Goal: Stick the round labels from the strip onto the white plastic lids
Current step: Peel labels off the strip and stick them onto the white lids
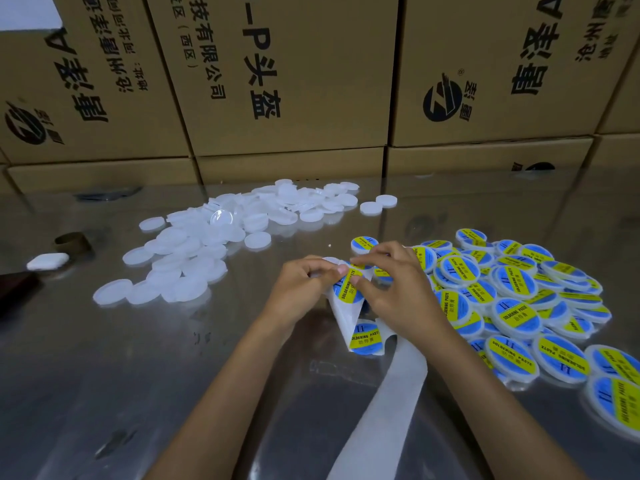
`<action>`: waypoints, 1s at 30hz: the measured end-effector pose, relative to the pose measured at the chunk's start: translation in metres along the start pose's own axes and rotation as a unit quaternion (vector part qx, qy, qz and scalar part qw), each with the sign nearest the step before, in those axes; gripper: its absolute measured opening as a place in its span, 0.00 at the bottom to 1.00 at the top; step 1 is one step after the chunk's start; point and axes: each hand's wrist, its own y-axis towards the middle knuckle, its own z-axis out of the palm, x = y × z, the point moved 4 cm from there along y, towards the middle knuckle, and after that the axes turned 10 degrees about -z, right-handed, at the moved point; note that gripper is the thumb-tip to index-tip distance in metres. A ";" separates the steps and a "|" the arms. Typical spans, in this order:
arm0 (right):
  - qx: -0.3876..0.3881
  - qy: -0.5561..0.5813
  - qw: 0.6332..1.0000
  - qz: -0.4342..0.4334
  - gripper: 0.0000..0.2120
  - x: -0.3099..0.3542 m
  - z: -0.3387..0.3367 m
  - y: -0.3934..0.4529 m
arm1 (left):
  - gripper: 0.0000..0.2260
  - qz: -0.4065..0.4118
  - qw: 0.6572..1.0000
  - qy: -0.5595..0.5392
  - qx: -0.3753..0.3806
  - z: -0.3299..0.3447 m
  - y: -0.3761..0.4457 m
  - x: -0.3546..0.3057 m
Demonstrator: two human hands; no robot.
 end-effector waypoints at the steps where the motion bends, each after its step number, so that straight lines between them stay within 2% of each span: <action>1: -0.004 -0.003 1.000 -0.007 0.10 0.000 0.000 0.000 | 0.07 -0.003 1.000 -0.007 0.008 0.001 0.000 0.000; 8: -0.010 -0.042 0.997 -0.061 0.08 0.010 -0.004 0.000 | 0.14 -0.037 0.998 -0.042 0.015 0.000 -0.002 0.003; 13: -0.033 -0.078 0.991 -0.107 0.06 0.022 -0.008 -0.002 | 0.10 -0.068 0.995 -0.067 -0.018 -0.001 0.000 0.005; 15: -0.036 -0.059 0.990 -0.120 0.05 0.027 -0.008 -0.002 | 0.10 -0.073 0.995 -0.064 -0.029 -0.002 0.000 0.007; 19: -0.041 0.140 0.989 -0.012 0.07 0.027 -0.011 -0.001 | 0.10 -0.077 0.995 -0.043 -0.057 -0.004 -0.001 0.007; 23: -0.073 0.320 0.941 0.078 0.09 0.023 -0.019 0.001 | 0.17 -0.067 0.995 -0.061 -0.051 -0.008 -0.002 0.008; 26: -0.092 0.391 0.906 0.131 0.08 0.017 -0.022 0.002 | 0.19 -0.067 0.994 -0.049 -0.078 -0.013 0.001 0.005; 29: -0.101 0.396 0.899 0.158 0.07 0.012 -0.022 0.002 | 0.08 -0.056 0.986 -0.050 -0.148 -0.028 0.005 0.002; 30: -0.103 0.394 0.898 0.165 0.07 0.010 -0.021 0.002 | 0.08 -0.042 0.984 -0.043 -0.170 -0.034 0.005 0.000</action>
